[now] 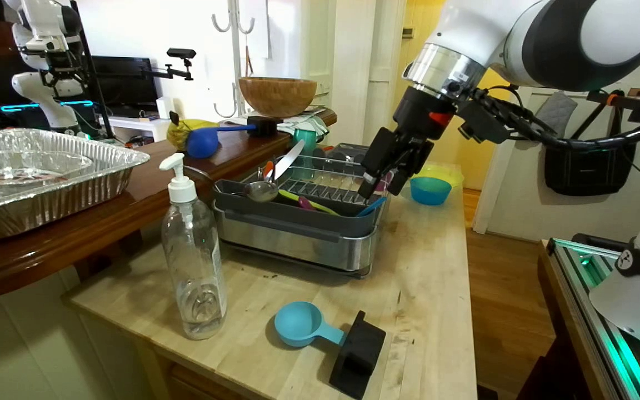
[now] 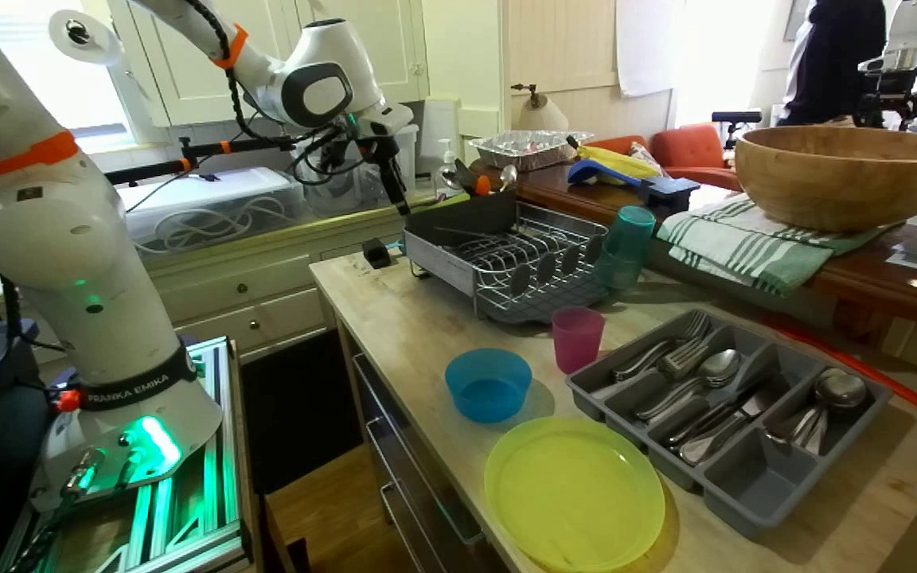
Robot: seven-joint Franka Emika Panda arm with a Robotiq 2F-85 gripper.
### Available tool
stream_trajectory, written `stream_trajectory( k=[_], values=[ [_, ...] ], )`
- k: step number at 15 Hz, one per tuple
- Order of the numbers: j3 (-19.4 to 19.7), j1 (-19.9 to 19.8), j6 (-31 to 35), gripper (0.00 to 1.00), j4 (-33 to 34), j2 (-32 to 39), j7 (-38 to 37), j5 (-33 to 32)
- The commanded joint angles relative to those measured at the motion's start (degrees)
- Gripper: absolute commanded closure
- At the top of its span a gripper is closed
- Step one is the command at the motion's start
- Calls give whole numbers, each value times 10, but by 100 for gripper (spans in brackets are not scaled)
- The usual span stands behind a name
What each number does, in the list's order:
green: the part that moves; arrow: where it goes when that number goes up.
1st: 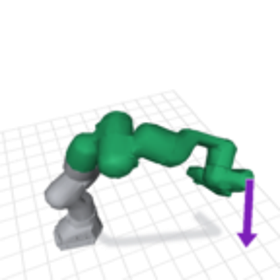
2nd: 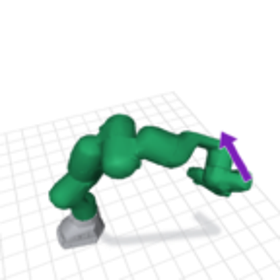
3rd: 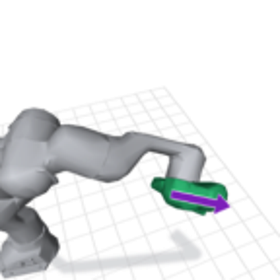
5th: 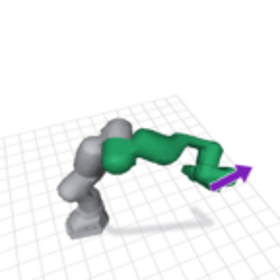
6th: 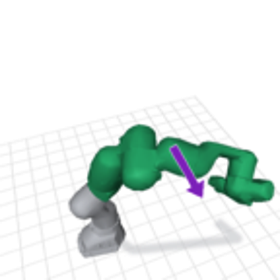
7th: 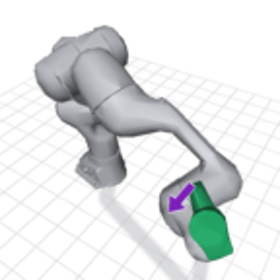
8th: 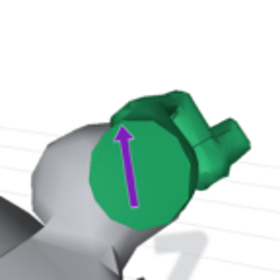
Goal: Take the blue plastic knife from the dish rack and place it on the utensil organizer
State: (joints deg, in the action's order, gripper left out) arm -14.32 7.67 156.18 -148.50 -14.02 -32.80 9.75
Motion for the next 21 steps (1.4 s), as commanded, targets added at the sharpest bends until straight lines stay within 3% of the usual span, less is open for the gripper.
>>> stream_trajectory(
  k=[1, 3, 11, 13, 21],
  values=[
    [4, 13, -6, 25, 12, 16, 7, 30],
    [1, 12, -7, 34, 11, 17, 3, 28],
    [0, 9, -1, 98, 9, 17, 1, 19],
    [1, 9, -1, 93, 10, 17, 2, 19],
    [11, 13, -6, 93, 14, 6, 30, 25]
  ],
)
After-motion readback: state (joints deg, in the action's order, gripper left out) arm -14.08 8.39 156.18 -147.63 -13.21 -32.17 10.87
